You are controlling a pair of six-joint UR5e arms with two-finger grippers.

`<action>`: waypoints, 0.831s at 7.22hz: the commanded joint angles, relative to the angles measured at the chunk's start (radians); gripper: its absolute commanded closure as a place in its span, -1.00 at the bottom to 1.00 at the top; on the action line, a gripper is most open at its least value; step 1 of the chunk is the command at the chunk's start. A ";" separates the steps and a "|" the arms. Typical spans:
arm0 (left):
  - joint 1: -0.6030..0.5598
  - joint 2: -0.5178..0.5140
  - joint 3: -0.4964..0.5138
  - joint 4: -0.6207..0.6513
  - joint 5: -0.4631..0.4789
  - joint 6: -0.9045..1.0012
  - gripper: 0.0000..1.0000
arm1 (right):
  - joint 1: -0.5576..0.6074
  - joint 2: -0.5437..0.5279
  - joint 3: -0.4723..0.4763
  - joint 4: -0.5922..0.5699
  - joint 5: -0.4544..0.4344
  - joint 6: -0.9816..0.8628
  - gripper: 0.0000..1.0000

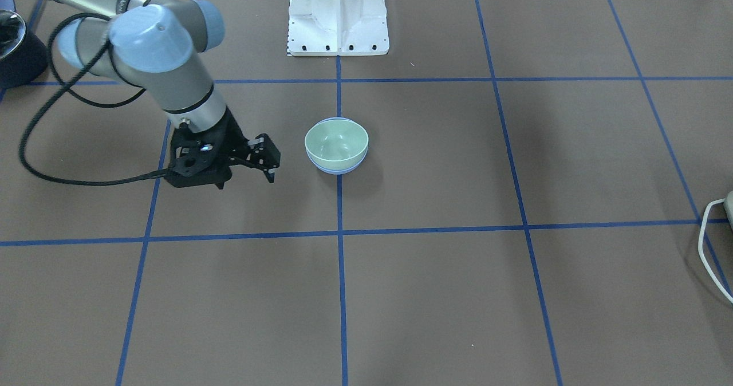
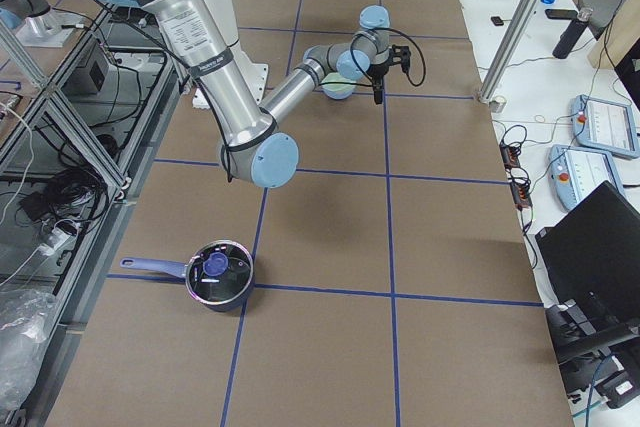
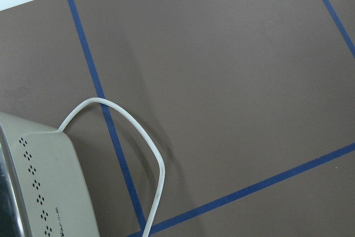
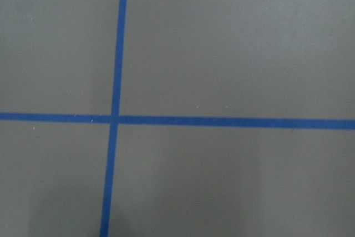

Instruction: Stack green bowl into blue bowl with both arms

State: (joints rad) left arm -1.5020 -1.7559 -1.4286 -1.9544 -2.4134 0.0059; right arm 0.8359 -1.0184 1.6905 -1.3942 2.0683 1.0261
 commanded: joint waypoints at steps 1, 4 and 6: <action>-0.024 0.004 0.002 0.002 -0.003 0.006 -0.95 | 0.206 -0.124 -0.006 -0.002 0.133 -0.220 -1.00; -0.029 0.004 0.002 0.008 -0.001 0.006 -0.95 | 0.414 -0.215 -0.133 0.001 0.216 -0.543 -1.00; -0.030 0.007 0.002 0.002 -0.001 0.006 -0.95 | 0.504 -0.216 -0.237 0.001 0.271 -0.668 -1.00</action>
State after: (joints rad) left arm -1.5313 -1.7503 -1.4266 -1.9507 -2.4143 0.0123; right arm 1.2822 -1.2292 1.5149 -1.3931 2.3086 0.4463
